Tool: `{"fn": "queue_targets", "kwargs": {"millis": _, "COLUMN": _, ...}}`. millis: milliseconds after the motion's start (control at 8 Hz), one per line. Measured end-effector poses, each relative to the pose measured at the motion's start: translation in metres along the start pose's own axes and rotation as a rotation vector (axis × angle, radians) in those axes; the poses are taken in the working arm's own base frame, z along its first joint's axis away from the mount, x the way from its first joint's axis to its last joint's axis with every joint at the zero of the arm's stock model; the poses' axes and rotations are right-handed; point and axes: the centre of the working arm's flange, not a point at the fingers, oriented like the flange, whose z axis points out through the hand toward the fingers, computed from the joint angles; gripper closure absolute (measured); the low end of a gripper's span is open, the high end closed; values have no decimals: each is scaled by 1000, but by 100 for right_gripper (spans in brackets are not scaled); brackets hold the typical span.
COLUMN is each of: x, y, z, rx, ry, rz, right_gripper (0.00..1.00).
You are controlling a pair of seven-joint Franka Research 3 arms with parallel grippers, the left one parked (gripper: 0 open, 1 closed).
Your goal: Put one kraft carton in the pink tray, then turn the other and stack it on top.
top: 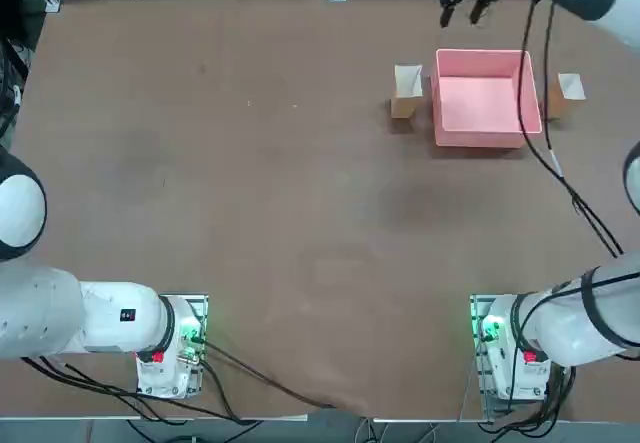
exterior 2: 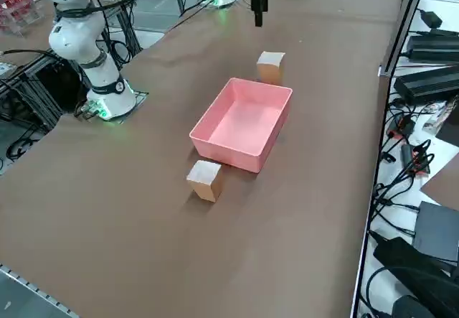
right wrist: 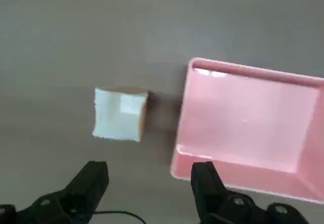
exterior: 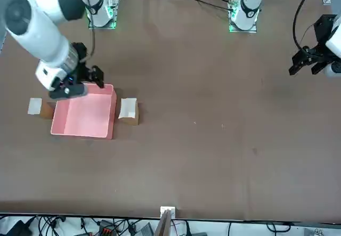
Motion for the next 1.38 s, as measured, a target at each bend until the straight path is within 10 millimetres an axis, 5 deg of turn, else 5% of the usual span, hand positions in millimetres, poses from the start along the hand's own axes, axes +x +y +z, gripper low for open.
{"fn": "queue_targets", "kwargs": {"millis": 875, "x": 25, "y": -103, "z": 139, "rx": 9, "ry": 44, "rz": 18, "right_gripper": 7}}
{"fn": "queue_targets", "kwargs": {"millis": 1375, "x": 25, "y": -106, "z": 202, "rx": -23, "ry": -19, "rz": 28, "right_gripper": 11}}
